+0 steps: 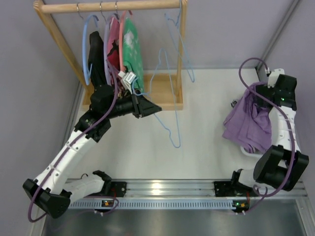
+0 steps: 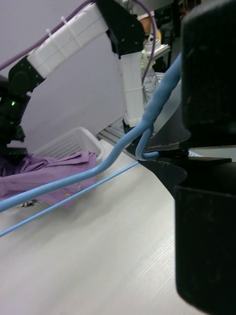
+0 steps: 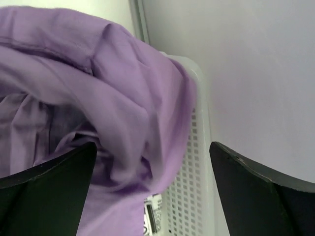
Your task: Remove the trousers from the hanger
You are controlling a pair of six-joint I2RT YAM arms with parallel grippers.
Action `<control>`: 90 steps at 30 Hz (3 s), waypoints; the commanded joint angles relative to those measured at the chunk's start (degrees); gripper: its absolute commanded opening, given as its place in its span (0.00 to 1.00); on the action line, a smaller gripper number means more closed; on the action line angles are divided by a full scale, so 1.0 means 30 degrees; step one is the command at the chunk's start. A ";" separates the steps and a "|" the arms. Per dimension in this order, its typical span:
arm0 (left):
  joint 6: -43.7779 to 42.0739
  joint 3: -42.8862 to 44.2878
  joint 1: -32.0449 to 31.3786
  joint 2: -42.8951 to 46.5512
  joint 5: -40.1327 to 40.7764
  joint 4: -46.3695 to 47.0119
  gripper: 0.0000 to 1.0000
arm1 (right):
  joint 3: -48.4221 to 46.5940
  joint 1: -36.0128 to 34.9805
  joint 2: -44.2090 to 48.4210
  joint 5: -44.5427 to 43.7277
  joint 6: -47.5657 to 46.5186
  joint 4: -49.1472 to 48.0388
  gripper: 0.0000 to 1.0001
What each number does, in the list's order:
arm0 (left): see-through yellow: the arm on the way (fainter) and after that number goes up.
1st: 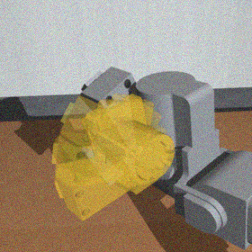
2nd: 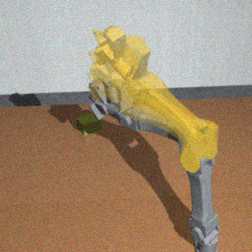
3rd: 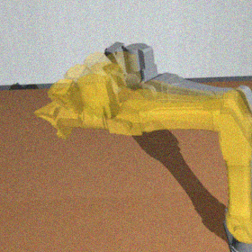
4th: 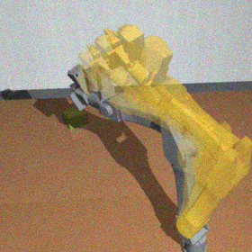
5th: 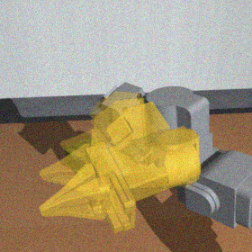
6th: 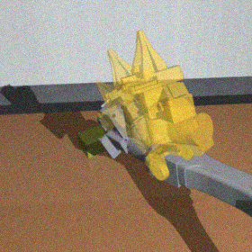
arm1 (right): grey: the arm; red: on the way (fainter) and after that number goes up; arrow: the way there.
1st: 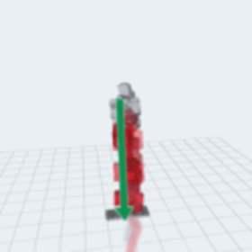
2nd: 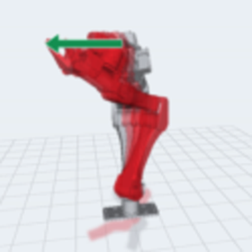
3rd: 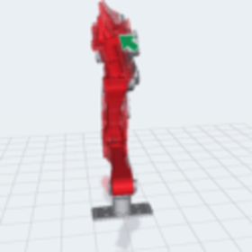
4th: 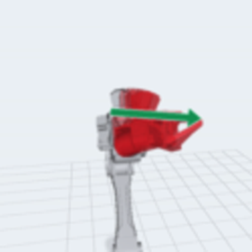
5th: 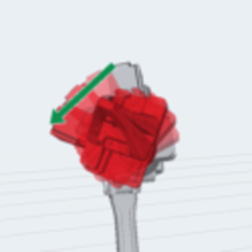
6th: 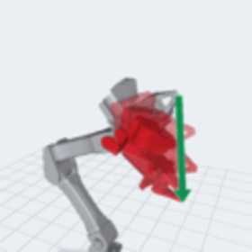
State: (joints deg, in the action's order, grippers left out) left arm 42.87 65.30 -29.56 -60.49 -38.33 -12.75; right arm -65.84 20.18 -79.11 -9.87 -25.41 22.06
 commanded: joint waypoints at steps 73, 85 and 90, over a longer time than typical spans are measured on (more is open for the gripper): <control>-0.4211 0.5159 -0.1308 -0.0670 0.8820 -0.3190 0.99 | -1.1947 -1.9326 -0.1169 1.4074 1.2805 0.3602 0.00; -0.6615 0.5217 -0.1016 0.0182 0.9260 -0.3922 0.99 | -1.8351 -1.8127 -0.5354 1.3691 1.2661 0.4536 0.00; -0.6644 0.4953 -0.0898 0.0650 0.9230 -0.3923 0.99 | -2.2841 -1.7716 -0.8514 1.2490 1.1722 0.5799 0.00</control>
State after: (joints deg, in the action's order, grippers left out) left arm 24.62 79.92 -32.62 -60.47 -11.00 -24.99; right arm -127.42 -33.85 -101.41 29.78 11.75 38.17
